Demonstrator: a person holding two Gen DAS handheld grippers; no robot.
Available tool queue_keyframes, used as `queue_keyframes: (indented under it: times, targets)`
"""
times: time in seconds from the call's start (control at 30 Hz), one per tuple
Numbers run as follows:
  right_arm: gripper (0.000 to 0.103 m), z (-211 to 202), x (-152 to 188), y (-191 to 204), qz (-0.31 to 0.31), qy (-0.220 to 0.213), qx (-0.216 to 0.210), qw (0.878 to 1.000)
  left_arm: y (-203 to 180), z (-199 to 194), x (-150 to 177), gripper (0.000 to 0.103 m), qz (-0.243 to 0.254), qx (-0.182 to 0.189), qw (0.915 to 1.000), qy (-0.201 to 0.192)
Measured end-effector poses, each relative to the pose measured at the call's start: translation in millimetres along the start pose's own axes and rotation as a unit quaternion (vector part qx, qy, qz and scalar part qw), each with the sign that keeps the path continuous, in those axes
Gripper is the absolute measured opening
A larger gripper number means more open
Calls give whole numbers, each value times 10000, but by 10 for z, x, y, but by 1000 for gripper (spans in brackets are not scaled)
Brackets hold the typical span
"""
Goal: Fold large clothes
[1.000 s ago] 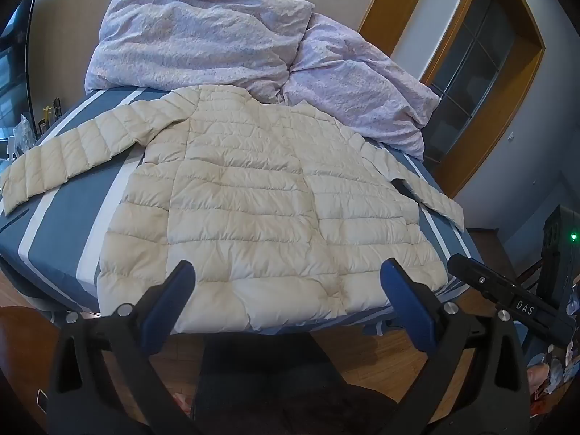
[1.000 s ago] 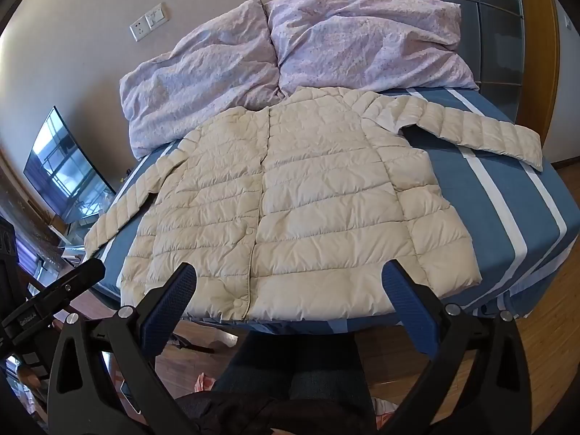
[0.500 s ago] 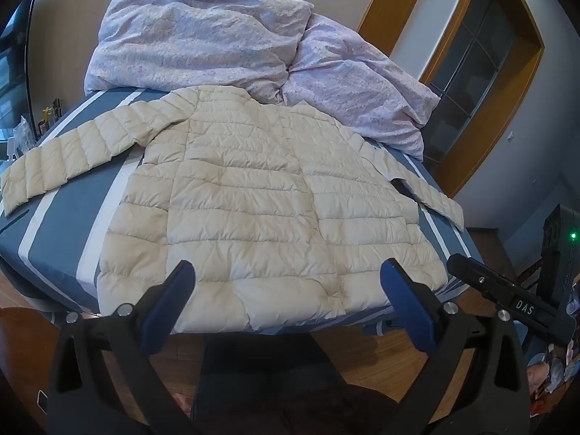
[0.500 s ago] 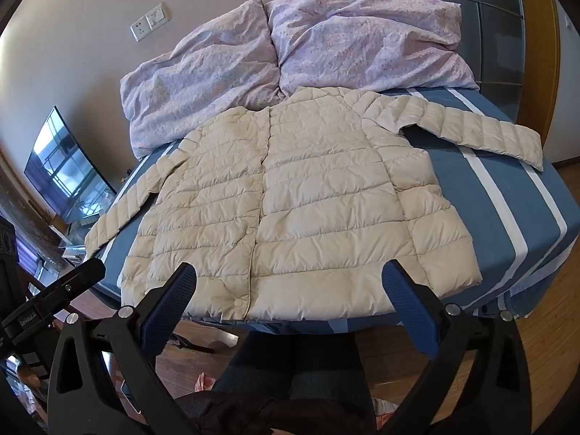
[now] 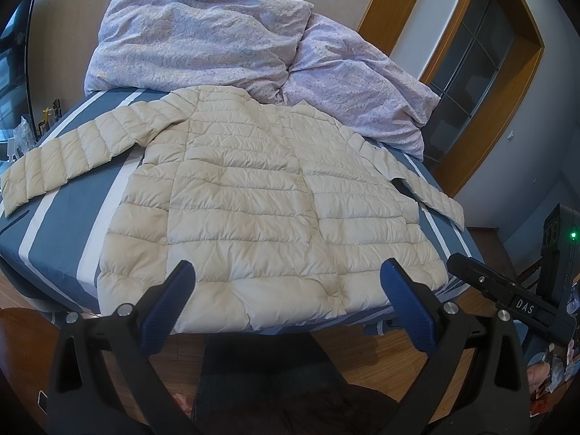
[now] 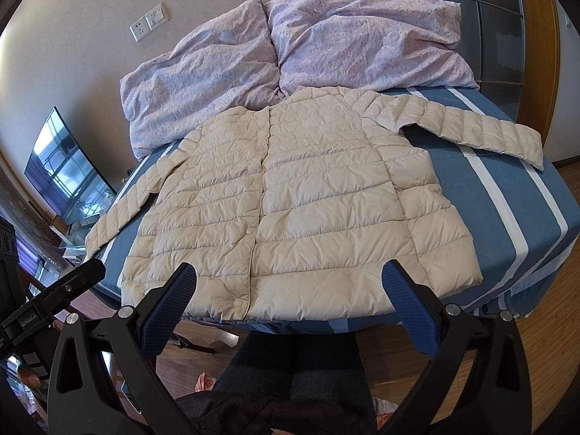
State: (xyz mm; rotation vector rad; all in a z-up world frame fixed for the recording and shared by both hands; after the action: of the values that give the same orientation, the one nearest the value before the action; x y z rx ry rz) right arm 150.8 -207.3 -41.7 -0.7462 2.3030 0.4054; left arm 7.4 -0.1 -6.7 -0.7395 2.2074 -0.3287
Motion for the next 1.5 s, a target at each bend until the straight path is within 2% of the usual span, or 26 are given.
queue_keyframes:
  times: [1.5]
  targets:
    - [102, -6, -5, -24, 25, 6, -9, 10000, -80, -43, -35, 101, 27, -2, 10000, -23]
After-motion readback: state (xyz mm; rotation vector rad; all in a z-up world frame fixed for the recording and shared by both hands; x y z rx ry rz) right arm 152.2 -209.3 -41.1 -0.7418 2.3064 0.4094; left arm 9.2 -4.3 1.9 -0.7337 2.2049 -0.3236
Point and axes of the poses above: each gripper's, at about its wrist camera, not at the fingertips, and z roughly the way its jaws point, y to its left, x to its underside, the point moved 1 cm from there along z, roughly the way its jaws point, and after that the axes turned 12 degrees about -z, right-handed, at the moved point
